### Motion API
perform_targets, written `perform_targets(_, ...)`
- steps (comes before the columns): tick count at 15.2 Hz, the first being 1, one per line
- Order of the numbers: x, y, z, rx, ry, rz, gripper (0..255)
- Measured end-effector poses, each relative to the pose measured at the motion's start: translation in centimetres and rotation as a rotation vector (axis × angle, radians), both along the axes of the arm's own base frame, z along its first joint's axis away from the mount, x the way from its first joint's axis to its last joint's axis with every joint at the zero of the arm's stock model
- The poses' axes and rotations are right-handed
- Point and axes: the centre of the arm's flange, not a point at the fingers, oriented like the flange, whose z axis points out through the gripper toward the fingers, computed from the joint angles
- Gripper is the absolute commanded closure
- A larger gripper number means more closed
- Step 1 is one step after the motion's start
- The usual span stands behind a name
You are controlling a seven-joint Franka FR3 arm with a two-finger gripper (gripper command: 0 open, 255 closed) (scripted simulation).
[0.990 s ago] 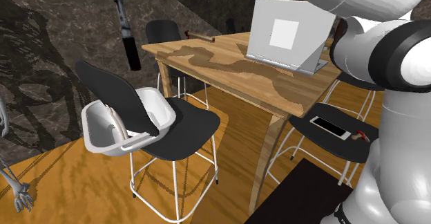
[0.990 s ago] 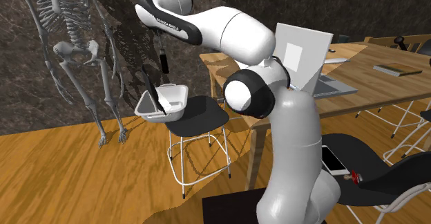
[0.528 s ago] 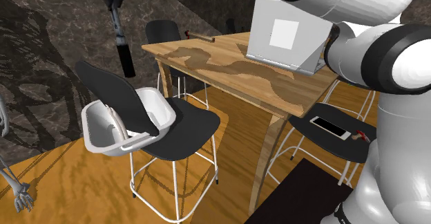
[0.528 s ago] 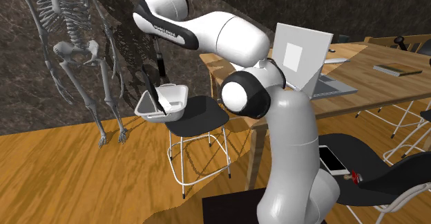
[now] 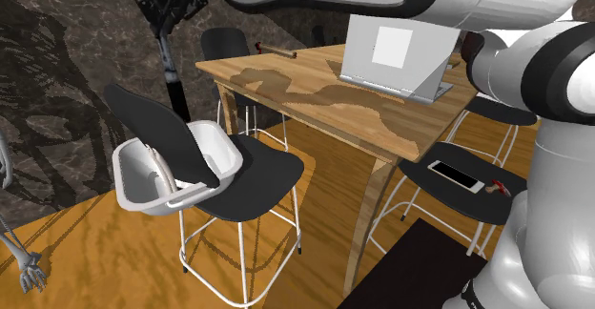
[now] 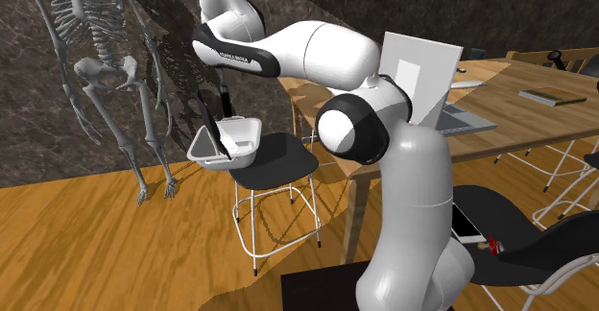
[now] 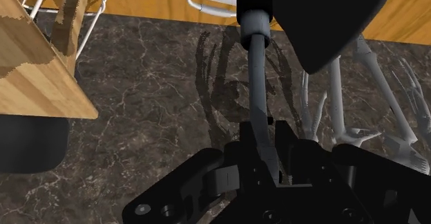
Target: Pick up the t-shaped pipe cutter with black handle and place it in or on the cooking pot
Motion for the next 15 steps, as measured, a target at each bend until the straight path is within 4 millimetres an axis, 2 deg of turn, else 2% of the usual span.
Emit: perform_targets(15,-0.1,0.1,-7.9,0.000,0.000,0.000,255)
